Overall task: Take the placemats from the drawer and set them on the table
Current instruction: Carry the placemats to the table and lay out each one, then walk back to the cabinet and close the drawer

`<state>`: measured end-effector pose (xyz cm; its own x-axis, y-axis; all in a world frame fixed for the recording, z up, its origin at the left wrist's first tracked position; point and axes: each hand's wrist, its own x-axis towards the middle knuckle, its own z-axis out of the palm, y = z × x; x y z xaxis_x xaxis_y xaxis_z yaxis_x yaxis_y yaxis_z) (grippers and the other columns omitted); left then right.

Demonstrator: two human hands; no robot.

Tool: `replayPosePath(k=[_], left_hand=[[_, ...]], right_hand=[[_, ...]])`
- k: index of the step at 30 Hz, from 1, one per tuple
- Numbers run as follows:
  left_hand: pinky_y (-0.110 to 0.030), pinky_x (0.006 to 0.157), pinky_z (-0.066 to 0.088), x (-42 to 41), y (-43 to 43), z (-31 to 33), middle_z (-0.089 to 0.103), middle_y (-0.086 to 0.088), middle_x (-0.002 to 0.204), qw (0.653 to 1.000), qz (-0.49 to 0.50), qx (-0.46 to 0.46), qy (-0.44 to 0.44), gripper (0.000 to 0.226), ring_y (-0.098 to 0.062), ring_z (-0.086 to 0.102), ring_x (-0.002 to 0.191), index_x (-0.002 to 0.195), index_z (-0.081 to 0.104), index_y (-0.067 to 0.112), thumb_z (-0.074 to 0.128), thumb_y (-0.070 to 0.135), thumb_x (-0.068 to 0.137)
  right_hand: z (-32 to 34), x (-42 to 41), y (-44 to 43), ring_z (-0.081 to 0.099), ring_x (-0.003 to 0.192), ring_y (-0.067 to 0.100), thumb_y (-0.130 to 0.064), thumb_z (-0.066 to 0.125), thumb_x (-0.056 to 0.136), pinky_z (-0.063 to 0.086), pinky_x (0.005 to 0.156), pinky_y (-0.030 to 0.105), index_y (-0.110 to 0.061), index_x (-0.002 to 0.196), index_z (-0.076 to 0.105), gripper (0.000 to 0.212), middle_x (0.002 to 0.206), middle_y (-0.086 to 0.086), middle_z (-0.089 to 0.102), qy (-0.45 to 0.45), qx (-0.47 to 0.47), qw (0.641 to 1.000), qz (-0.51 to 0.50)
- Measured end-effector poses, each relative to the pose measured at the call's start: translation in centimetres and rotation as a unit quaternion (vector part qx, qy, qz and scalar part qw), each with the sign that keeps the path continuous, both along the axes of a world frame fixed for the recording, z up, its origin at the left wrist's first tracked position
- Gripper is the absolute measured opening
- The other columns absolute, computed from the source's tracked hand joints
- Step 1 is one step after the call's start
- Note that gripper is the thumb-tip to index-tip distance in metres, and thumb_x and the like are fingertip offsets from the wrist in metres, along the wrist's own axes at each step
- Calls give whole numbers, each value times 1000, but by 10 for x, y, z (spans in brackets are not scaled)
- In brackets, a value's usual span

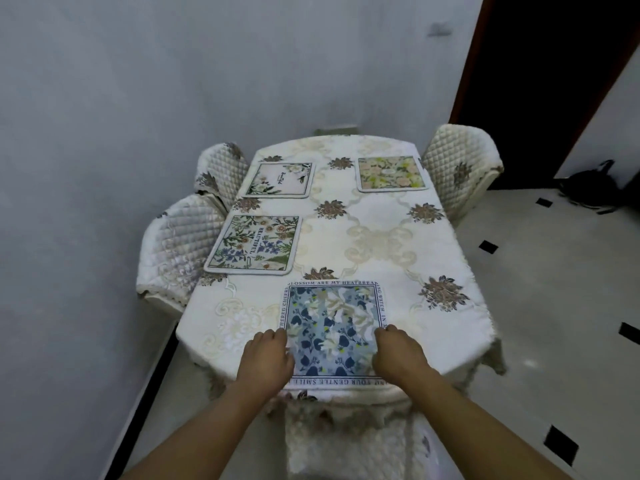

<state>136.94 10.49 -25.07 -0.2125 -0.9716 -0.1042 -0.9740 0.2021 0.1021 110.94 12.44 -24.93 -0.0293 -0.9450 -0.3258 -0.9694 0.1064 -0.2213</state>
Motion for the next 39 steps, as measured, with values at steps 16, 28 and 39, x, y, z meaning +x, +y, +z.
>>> replayPosePath(k=[16, 28, 39], left_hand=[[-37, 83, 43, 72, 89, 95, 59, -8, 109, 994, -104, -31, 18, 32, -28, 56, 102, 114, 53, 16, 49, 38, 91], [-35, 69, 46, -16, 161, 138, 58, -4, 86, 959, -271, -61, 53, 20, -25, 56, 79, 92, 54, 17, 47, 35, 89], [-36, 76, 45, -268, 318, 148, 64, -11, 104, 884, -456, -91, 49, 25, -32, 61, 95, 101, 55, 16, 47, 35, 86]], right_hand=[[105, 86, 126, 51, 79, 27, -18, 49, 81, 41, 66, 32, -17, 87, 46, 7, 86, 3, 45, 41, -68, 995, -68], [158, 30, 260, 64, 93, 31, -24, 57, 77, 46, 71, 31, -19, 89, 55, 13, 93, 6, 61, 29, -96, 972, -212], [159, -162, 503, 49, 79, 22, -19, 51, 85, 41, 66, 29, -19, 85, 45, 7, 97, 5, 55, 63, -61, 909, -406]])
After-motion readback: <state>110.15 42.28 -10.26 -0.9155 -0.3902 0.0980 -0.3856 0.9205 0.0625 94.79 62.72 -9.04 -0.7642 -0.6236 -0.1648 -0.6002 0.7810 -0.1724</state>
